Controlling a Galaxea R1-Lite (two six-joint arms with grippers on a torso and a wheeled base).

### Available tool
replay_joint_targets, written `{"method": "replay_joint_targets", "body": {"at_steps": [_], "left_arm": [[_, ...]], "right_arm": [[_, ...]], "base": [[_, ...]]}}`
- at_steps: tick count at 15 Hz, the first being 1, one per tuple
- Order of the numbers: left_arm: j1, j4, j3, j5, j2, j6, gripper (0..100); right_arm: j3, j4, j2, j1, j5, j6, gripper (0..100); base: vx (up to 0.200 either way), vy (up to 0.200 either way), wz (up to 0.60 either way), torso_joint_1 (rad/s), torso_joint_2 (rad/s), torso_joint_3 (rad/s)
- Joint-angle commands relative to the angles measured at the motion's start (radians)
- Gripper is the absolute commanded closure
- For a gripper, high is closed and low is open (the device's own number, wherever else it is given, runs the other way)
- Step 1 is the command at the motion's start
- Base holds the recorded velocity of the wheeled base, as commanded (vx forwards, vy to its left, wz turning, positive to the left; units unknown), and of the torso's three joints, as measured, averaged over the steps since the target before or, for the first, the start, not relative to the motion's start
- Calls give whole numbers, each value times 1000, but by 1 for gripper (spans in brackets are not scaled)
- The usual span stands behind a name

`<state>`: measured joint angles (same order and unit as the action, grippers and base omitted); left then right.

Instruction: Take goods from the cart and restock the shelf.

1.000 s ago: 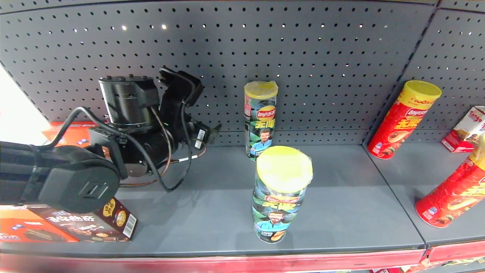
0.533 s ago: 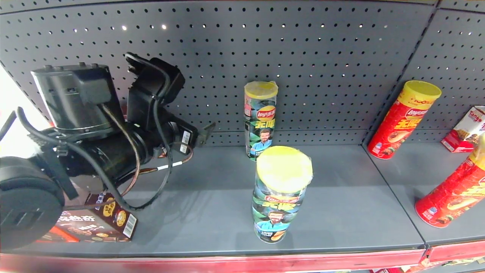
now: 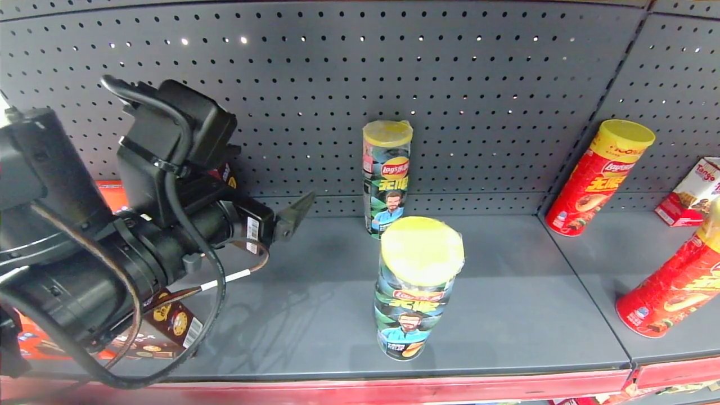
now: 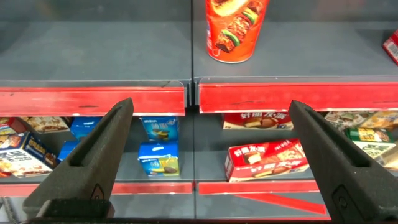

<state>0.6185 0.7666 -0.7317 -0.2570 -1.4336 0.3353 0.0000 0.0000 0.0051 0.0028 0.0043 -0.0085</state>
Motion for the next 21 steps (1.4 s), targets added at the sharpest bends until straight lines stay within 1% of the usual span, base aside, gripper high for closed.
{"method": "replay_joint_targets", "body": {"at_steps": [1, 2, 3, 4, 5, 6, 7, 9, 10, 12, 13, 15, 16, 17, 18, 19, 20, 21], "left_arm": [[-6, 42, 20, 2, 1, -9, 0], [-8, 51, 31, 2, 5, -15, 0], [-8, 51, 40, 2, 9, -25, 0], [-10, 53, 44, 1, 9, -41, 0], [-13, 59, 55, -1, 9, -59, 0], [-19, 69, 66, -2, 7, -64, 0], [-31, 74, 86, -2, 13, -64, 0], [-39, 76, 140, -1, 44, -65, 0], [-45, 76, 141, -1, 47, -65, 0], [-59, 76, 144, 1, 47, -65, 0], [-60, 76, 141, 1, 47, -65, 0], [-65, 76, 140, 1, 47, -65, 0], [-71, 77, 141, 1, 47, -65, 0], [-79, 77, 144, 2, 47, -65, 0], [-79, 77, 141, 2, 47, -65, 0], [-79, 77, 140, 2, 47, -65, 0], [-79, 77, 141, 2, 45, -65, 0], [-79, 77, 144, 2, 47, -65, 0]], "right_arm": [[0, -3, -4, -1, 8, -1, 0], [-14, -12, -4, 0, 28, -1, 0], [-207, -25, 128, -1, 29, 27, 0], [-354, -17, 325, 6, 36, 93, 0], [-399, -11, 351, 16, 69, 99, 0], [-408, 0, 374, 36, 135, 71, 0], [-426, 23, 411, 46, 200, 32, 0], [-483, 31, 533, 112, 342, -39, 0], [-502, 31, 595, 154, 362, -74, 0], [-509, 26, 720, 296, 341, -120, 0], [-515, 20, 783, 358, 299, -122, 0], [-534, -17, 903, 510, 166, -119, 0], [-534, -37, 932, 539, 129, -117, 0], [-532, -95, 1015, 603, 66, -114, 0], [-532, -143, 1086, 634, 46, -110, 0], [-534, -178, 1121, 640, 34, -108, 0], [-534, -291, 1216, 661, -7, -110, 0], [-540, -333, 1257, 674, -49, -110, 0]], "base": [[0, 0, 0, 0, 0, 0], [0, 0, 0, 0, 0, 0], [0, 0, 0, 0, 0, 0], [0, 0, 0, 0, 0, 0], [0, 0, 0, 0, 0, 0], [0, 0, 0, 0, 0, 0], [0, 0, 0, 0, 0, 0], [0, 0, 0, 0, 0, 0], [0, 0, 0, 0, 0, 0], [0, 0, 0, 0, 0, 0], [0, 0, 0, 0, 0, 0], [0, 0, 0, 0, 0, 0], [0, 0, 0, 0, 0, 0], [0, 0, 0, 0, 0, 0], [0, 0, 0, 0, 0, 0], [0, 0, 0, 0, 0, 0], [0, 0, 0, 0, 0, 0], [0, 0, 0, 0, 0, 0]]}}
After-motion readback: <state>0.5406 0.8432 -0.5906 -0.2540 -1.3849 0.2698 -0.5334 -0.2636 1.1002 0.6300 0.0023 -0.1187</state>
